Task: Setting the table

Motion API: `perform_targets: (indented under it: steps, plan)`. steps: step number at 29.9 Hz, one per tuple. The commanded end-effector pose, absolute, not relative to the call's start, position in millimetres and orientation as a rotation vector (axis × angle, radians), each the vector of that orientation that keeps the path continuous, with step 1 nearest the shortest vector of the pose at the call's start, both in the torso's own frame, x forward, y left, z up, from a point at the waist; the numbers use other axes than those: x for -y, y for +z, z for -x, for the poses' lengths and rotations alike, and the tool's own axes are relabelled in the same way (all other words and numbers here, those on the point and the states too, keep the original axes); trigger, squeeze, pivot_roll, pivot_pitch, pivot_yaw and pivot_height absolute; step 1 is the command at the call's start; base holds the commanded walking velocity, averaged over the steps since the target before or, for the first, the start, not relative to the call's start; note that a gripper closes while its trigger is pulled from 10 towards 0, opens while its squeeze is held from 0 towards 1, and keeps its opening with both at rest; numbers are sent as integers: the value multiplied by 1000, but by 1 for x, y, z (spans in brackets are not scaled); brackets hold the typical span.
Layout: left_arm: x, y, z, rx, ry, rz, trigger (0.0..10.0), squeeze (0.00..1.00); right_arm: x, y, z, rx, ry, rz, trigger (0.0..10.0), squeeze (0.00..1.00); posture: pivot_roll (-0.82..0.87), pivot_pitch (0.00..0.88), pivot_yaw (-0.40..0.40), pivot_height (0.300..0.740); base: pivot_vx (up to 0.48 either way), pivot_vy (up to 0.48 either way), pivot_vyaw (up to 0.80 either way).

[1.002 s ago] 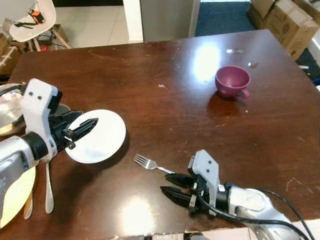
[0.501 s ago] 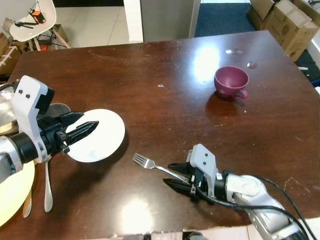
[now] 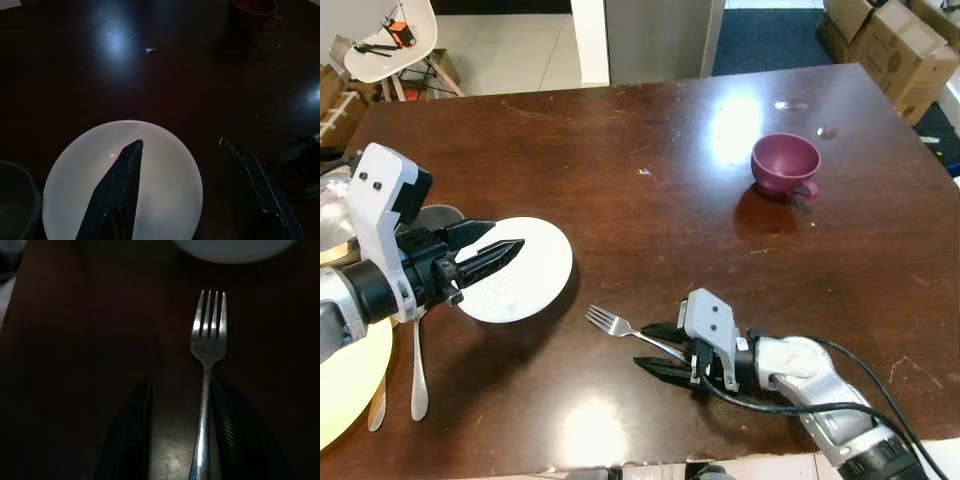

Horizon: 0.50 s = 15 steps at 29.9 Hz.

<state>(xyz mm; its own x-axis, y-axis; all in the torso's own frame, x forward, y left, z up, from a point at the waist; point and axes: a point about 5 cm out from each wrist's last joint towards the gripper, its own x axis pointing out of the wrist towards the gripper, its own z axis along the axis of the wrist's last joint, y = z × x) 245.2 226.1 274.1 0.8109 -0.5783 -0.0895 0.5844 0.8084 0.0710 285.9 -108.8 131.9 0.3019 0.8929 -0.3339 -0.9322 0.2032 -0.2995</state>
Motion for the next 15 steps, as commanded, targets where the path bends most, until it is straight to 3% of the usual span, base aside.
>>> perform_targets:
  steps: [1,2,3,4,5,6,7,15]
  plan:
    - [-227,277,-241,-64,-622,-109,10000,0,116,98,-275,-255,1314,505,4863,0,124,210,139,740,0,0,0]
    - [-226,277,-240,-63,-620,-108,10000,0,118,94,-274,-273,1318,518,4314,0,124,209,138,740,0,0,0]
    - [-226,277,-240,-63,-619,-107,10000,0,121,91,-274,-292,1320,530,2980,0,125,210,134,740,0,0,0]
    - [-226,276,-240,-62,-618,-107,10000,0,123,89,-274,-305,1321,538,2980,0,125,209,133,740,0,0,0]
    - [-226,276,-239,-62,-617,-106,10000,0,125,86,-273,-321,1322,553,2039,0,124,208,131,740,0,0,0]
    - [-226,276,-239,-62,-616,-105,10000,0,127,84,-273,-332,1323,563,2039,0,123,207,129,740,0,0,0]
    - [-226,276,-239,-61,-614,-103,10000,0,129,82,-272,-350,1329,563,0,0,122,206,128,740,0,0,0]
    - [-225,274,-240,-57,-609,-89,10000,0,144,74,-265,-449,1393,527,0,0,104,194,121,740,0,0,0]
